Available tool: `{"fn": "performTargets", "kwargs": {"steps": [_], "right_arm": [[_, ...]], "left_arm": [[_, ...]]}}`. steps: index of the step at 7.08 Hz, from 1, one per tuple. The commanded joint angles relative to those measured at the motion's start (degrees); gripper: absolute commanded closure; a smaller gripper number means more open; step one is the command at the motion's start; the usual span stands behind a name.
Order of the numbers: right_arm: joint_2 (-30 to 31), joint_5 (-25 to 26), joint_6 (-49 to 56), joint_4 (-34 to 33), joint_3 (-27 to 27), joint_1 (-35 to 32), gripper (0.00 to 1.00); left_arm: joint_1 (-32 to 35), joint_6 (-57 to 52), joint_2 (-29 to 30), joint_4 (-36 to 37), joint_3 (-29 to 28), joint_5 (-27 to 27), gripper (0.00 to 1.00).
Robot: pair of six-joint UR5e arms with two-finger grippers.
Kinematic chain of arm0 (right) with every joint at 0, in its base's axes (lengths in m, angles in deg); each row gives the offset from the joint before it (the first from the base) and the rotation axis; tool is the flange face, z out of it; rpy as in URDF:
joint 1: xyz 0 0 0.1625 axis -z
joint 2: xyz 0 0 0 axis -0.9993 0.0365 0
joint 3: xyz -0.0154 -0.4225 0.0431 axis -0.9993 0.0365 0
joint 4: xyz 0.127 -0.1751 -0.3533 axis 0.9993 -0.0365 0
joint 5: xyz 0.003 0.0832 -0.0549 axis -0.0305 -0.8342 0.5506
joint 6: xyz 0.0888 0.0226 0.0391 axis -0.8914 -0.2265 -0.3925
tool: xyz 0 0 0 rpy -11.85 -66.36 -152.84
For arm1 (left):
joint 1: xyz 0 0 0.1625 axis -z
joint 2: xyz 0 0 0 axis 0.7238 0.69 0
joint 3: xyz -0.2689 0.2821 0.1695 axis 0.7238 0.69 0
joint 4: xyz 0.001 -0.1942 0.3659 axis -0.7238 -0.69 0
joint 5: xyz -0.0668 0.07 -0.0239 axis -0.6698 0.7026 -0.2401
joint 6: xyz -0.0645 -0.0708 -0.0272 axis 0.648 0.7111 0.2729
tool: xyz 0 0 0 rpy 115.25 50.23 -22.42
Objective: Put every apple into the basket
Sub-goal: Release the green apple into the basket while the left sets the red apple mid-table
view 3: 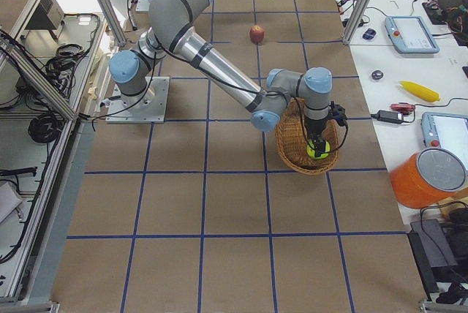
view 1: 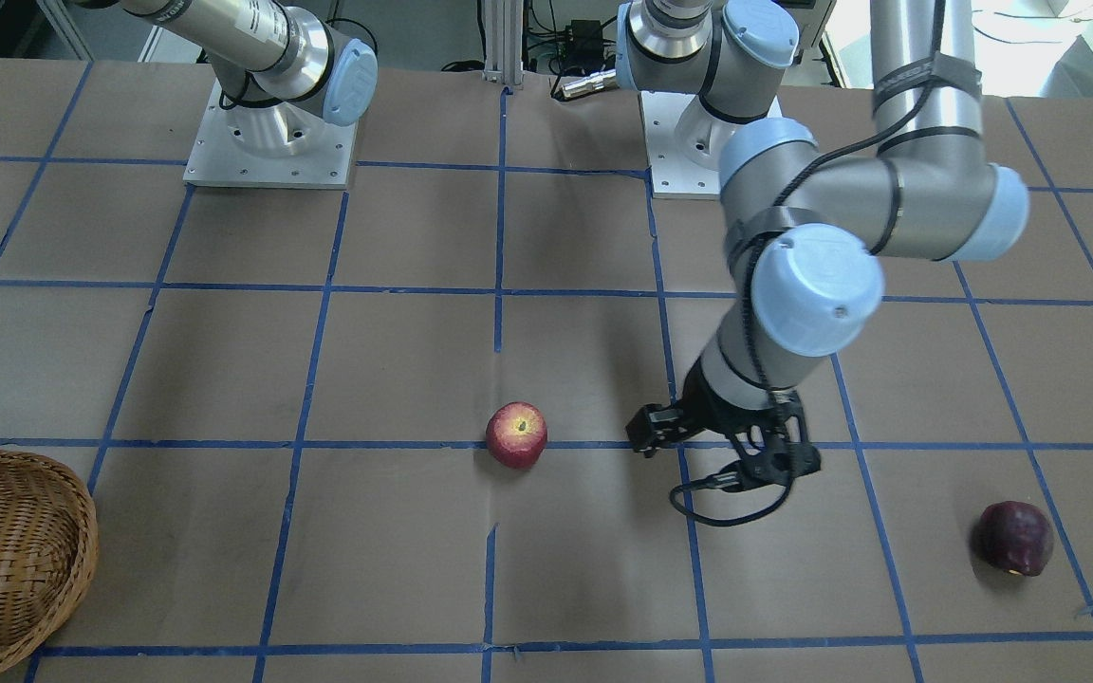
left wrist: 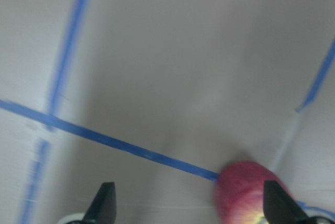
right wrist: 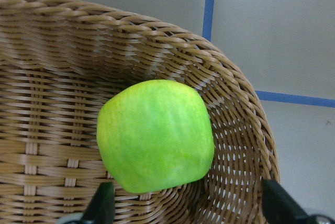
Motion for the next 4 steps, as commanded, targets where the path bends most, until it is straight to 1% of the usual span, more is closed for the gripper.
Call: {"fn": "performTargets", "kwargs": {"steps": [1, 2, 3, 4], "right_arm": [[6.61, -4.67, -3.67, 12.97, 0.18, -2.89, 0.0], [10.56, -4.96, -7.18, 20.54, -0.51, -6.56, 0.0], [13.29, -5.05, -15.22, 25.83, -0.87, -12.43, 0.0], [13.58, -5.31, -23.4, 28.06, -1.13, -19.36, 0.0]], "left_arm": [[-10.14, -19.47, -0.12, -1.66, -2.39, 1.75, 0.0], [-15.76, -30.35, 1.19, -0.96, -2.56, 1.84, 0.0], [-22.43, -43.34, 3.03, 5.14, -2.65, 1.41, 0.0], [-25.1, -49.74, 5.48, 9.11, -3.09, 1.67, 0.0]]}}
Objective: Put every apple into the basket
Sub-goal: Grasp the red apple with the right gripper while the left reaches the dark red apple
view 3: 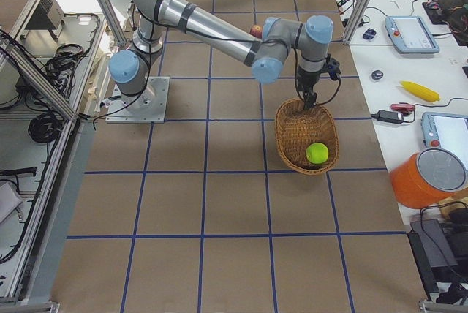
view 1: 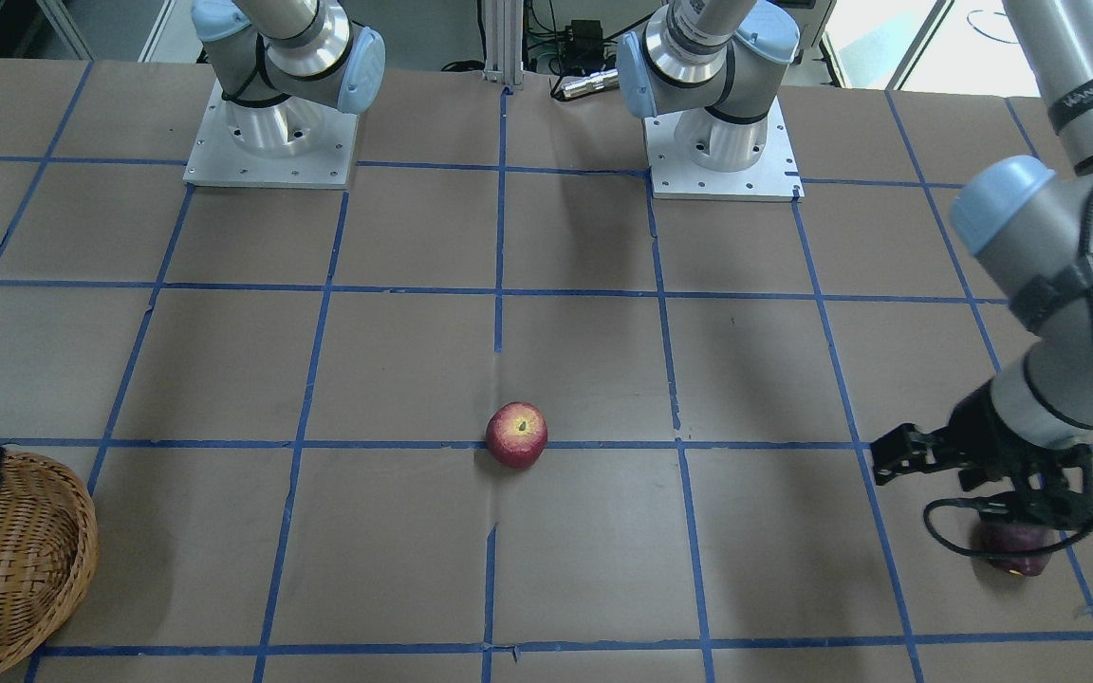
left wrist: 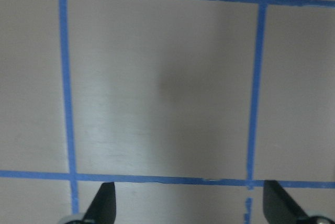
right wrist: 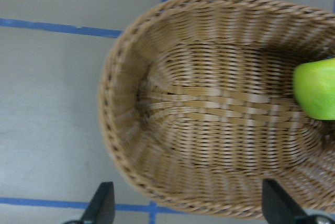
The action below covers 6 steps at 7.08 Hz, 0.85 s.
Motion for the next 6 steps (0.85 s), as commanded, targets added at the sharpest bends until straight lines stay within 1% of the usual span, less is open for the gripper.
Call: {"fn": "performTargets", "kwargs": {"steps": [1, 2, 3, 4, 5, 6], "right_arm": [[1.03, -6.23, -18.82, 4.93, -2.05, -14.48, 0.0], [1.11, -8.9, -29.01, 4.06, -4.76, -18.99, 0.0], [1.03, -9.01, -35.64, 1.01, -7.32, -24.95, 0.0], [-0.63, -9.01, -42.84, -6.5, -9.43, -29.88, 0.0], [-2.56, -8.92, -49.18, -9.62, -9.89, -33.59, 0.0], [-4.14, -9.01, -50.98, -9.83, -9.37, -35.54, 0.0]], "left_arm": [[-5.5, -11.43, 5.95, 8.2, -1.71, 2.02, 0.0], [-5.77, -11.43, 8.68, 8.92, -4.69, 5.78, 0.0], [-6.21, -12.48, 10.71, 8.41, -5.85, 5.9, 0.0], [-6.91, -15.27, 12.12, 8.49, -6.64, 5.99, 0.0], [-7.7, -18.43, 13.44, 9.1, -6.48, 6.08, 0.0], [-8.58, -20.73, 14.76, 9.45, -6.91, 6.17, 0.0]]}}
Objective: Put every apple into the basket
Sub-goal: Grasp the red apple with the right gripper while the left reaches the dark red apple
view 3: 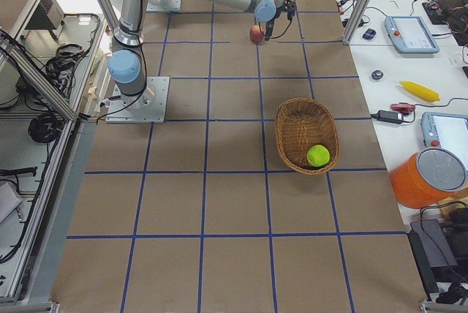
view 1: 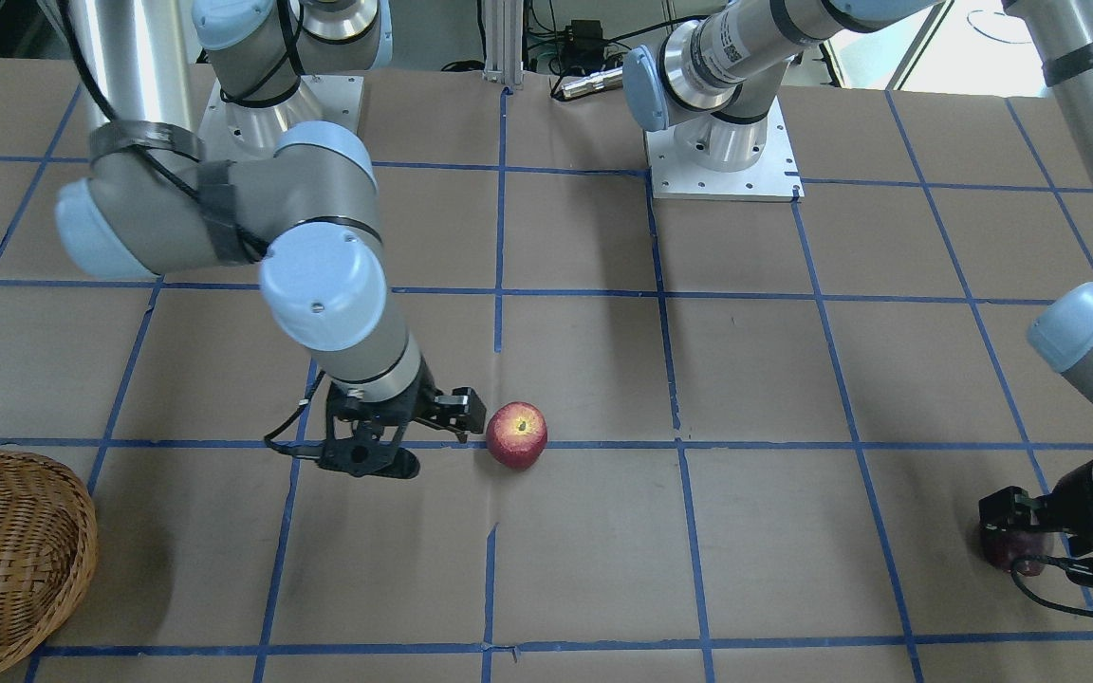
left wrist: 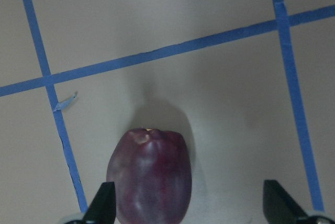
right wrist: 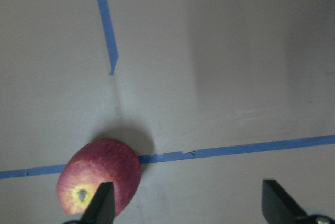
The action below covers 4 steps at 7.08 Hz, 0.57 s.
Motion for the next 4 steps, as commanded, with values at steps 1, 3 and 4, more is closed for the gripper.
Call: {"fn": "performTargets", "kwargs": {"steps": [1, 3, 4], "right_arm": [[-2.54, -0.35, -4.69, -2.12, -0.2, -3.87, 0.0], [-4.03, -5.52, -6.35, -2.12, -0.21, -3.96, 0.0], [-5.0, -5.71, -6.36, -2.2, -0.2, -4.05, 0.0]], "left_arm": [[-1.19, -3.0, 2.82, 0.47, -0.52, 0.76, 0.0], [-1.28, -3.27, 4.06, 0.56, -0.7, 1.03, 0.0], [-1.28, -2.75, 4.32, 0.56, -0.61, 1.55, 0.0]]}}
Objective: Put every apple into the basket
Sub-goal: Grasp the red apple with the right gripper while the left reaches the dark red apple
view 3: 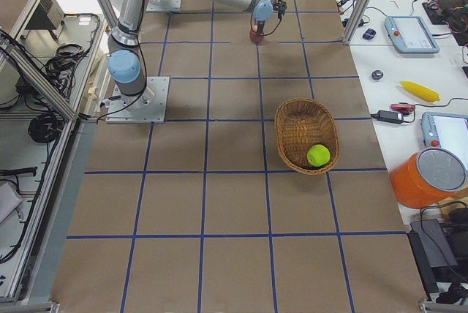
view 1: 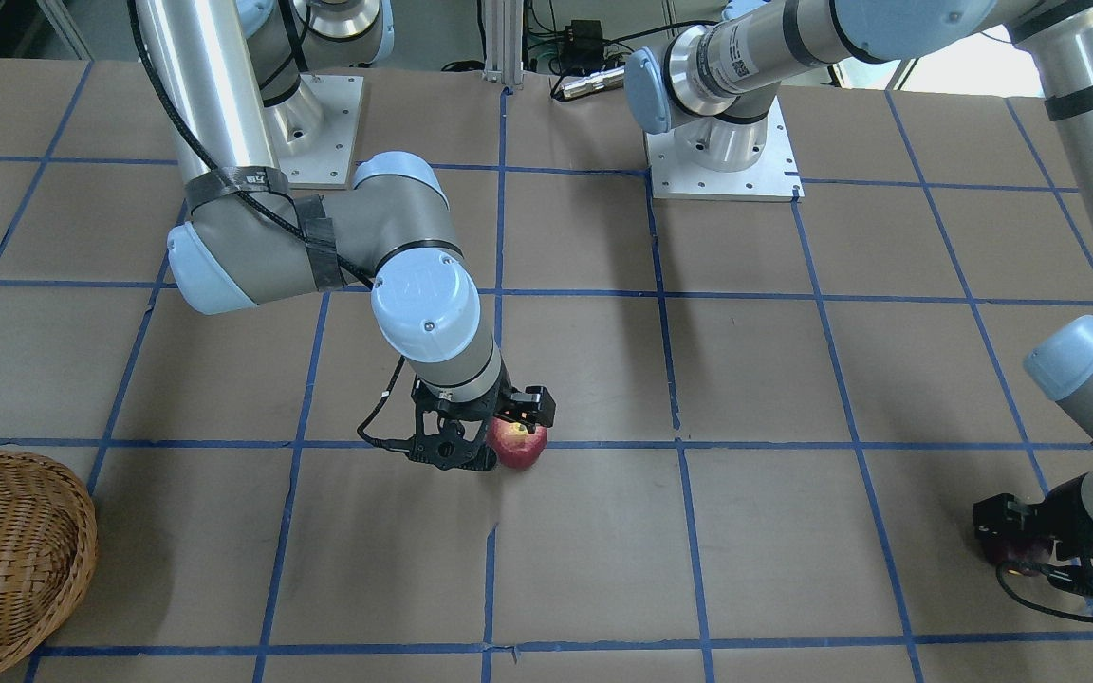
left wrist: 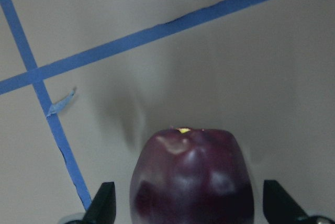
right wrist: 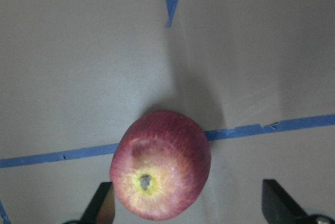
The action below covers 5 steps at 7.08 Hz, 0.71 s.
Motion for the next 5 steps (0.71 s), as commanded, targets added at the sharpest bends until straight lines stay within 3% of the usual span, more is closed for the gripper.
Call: {"fn": "performTargets", "kwargs": {"steps": [1, 3, 4, 5], "right_arm": [[-2.31, -1.34, -0.66, -1.48, 0.12, -0.82, 0.0], [-3.38, -1.51, -0.57, -2.81, 0.39, -1.35, 0.0], [-3.55, -2.47, -0.57, -2.9, 0.3, -1.44, 0.0], [-4.77, -2.48, -0.66, -2.9, 0.3, -1.35, 0.0]], "left_arm": [[-0.04, 0.41, 0.22, -0.05, -0.08, 0.23, 0.41], [0.57, 2.76, -0.91, -2.4, -1.92, -0.03, 0.57], [1.97, 6.0, -2.84, -9.56, -2.1, -1.51, 0.58], [4.25, 12.47, -6.08, -16.68, -1.84, -6.31, 0.58]]}}
